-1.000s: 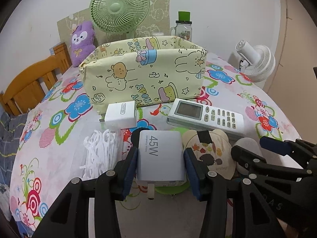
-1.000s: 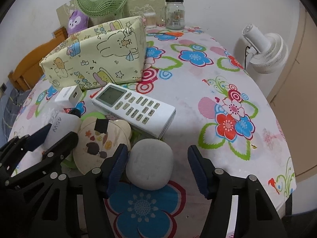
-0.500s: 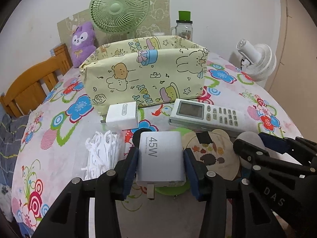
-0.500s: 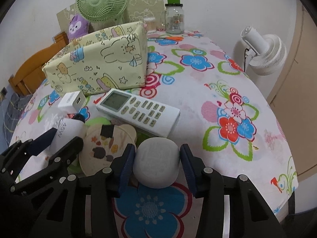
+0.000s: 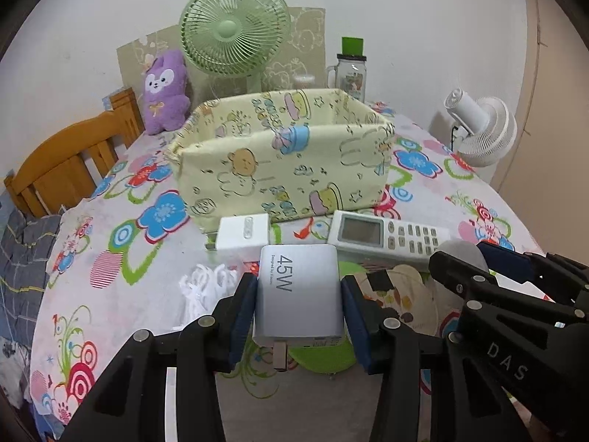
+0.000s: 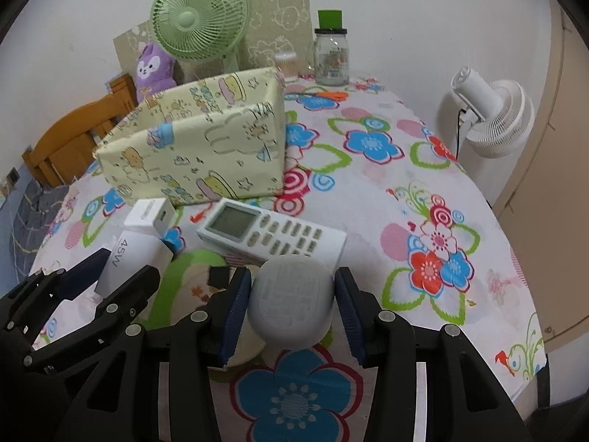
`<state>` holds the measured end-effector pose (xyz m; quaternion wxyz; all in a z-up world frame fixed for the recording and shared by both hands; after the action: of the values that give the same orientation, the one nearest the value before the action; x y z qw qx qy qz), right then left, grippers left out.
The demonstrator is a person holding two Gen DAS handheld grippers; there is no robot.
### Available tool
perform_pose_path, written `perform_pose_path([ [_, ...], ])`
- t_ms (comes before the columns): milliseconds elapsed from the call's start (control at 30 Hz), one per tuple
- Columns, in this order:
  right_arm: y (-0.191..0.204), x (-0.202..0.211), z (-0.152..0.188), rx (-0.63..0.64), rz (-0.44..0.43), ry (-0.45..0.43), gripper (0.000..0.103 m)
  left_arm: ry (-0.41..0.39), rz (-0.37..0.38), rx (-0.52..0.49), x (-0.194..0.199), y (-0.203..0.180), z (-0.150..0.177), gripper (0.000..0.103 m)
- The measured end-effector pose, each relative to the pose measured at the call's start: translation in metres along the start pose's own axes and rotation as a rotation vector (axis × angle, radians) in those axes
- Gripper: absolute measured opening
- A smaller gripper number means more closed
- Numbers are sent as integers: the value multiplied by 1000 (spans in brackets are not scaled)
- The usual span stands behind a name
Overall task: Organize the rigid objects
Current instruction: 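Carry the charger with the left tool while the right tool carries the puck into the box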
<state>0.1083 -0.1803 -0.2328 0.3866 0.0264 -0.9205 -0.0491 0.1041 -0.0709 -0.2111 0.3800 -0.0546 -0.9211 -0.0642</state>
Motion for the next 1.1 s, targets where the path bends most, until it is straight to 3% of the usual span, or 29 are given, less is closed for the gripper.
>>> perform_pose_path([
  [1100,34,48,-94,52,-46,-166,50,-118,-58,72,43,37,-80,48],
])
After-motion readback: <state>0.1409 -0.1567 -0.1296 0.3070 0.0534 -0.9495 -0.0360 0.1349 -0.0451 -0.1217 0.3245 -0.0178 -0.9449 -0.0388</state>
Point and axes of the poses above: each gripper's, at about its wrist camera, not at the fingertips, and x roughly against the way its jaws point, y to its left, z to its underside, the point moved 10 cm from there along -x, roughly the way its jaws point, and after that the axes turned 4 degrees about -z, right-handed, at the moved point
